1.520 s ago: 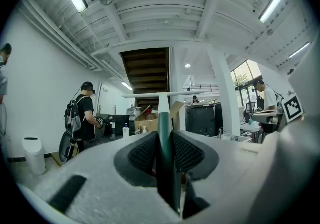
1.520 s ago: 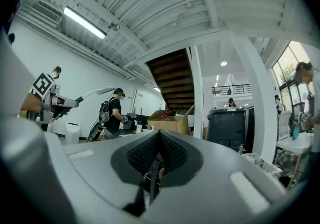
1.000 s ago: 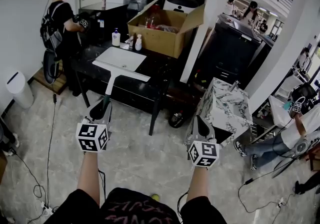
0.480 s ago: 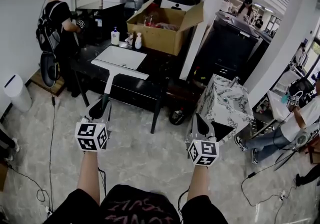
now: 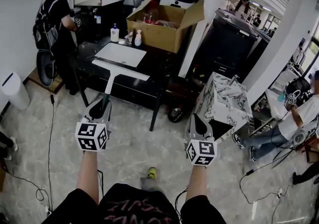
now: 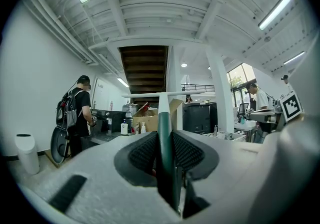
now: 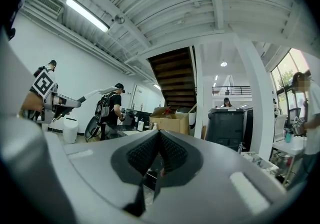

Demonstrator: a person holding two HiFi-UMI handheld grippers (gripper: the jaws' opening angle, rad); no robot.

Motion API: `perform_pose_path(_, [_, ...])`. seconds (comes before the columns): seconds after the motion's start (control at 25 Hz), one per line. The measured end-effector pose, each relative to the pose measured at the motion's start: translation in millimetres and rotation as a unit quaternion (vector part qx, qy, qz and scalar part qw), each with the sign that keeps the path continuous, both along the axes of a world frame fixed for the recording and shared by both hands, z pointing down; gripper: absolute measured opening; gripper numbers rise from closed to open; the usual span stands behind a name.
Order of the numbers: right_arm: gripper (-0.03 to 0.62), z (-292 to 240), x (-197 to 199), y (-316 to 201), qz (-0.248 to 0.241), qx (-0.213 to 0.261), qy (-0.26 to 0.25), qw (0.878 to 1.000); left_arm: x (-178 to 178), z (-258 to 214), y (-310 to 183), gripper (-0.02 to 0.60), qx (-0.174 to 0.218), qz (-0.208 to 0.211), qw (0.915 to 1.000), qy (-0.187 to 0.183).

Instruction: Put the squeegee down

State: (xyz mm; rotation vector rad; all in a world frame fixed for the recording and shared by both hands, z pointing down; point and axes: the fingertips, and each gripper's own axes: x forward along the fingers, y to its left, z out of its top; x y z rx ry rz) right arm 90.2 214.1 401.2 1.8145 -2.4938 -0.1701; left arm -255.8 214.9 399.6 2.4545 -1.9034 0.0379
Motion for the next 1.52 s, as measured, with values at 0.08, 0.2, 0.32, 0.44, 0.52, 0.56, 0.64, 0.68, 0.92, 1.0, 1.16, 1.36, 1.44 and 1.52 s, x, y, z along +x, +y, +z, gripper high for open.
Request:
perform_pose_path(0.08, [0.009,3,-1,-7,0.000,-0.002,-0.001,1.000,1,3,-6,0.101,-0.002,0.001,1.0000,-0.003])
perform_pose_path(0.2, [0.009,6,-1,-22,-0.003,-0.005,-0.002,1.000,2,5,-19,0.101,-0.003,0.001,1.0000,-0.003])
perform_pose_path(0.32, [0.009,6,0,-39,-0.007,-0.006,-0.001,1.000,4,5,-34,0.101,-0.005,-0.001,1.0000,0.001])
perform_pose_path(0.44, [0.009,4,5,-57,-0.012,-0.002,0.000,1.000,8,5,-51,0.101,-0.004,-0.006,1.0000,-0.003])
perform_pose_path(0.52, [0.009,4,11,-71,-0.009,-0.002,-0.002,1.000,10,5,-64,0.101,-0.003,-0.008,1.0000,-0.003])
perform_pose_path(0.56, [0.009,4,14,-77,-0.008,-0.002,-0.002,1.000,12,7,-70,0.101,-0.005,-0.008,0.9999,-0.003])
perform_pose_path(0.64, [0.009,4,18,-88,-0.007,-0.001,-0.002,1.000,16,9,-83,0.101,-0.008,-0.008,0.9999,-0.003])
perform_pose_path(0.68, [0.009,4,19,-94,-0.009,0.000,-0.003,1.000,17,9,-89,0.101,-0.008,-0.008,0.9999,-0.003])
perform_pose_path(0.92, [0.009,17,30,-133,-0.009,-0.007,-0.009,1.000,31,18,-126,0.101,-0.011,-0.006,0.9999,-0.007])
perform_pose_path(1.0, [0.009,20,31,-148,-0.010,-0.008,-0.011,1.000,32,21,-139,0.101,-0.013,-0.007,0.9999,-0.008])
perform_pose_path(1.16, [0.009,26,31,-180,-0.013,-0.012,-0.014,1.000,35,25,-171,0.101,-0.018,-0.007,0.9998,-0.011])
perform_pose_path(1.36, [0.009,32,37,-223,-0.014,-0.015,-0.019,1.000,44,26,-215,0.101,-0.020,-0.004,0.9996,-0.018])
perform_pose_path(1.44, [0.009,32,40,-239,-0.013,-0.015,-0.022,1.000,49,25,-231,0.101,-0.021,-0.002,0.9995,-0.023])
perform_pose_path(1.52, [0.009,31,44,-255,-0.012,-0.016,-0.024,1.000,52,24,-246,0.101,-0.022,-0.001,0.9994,-0.025])
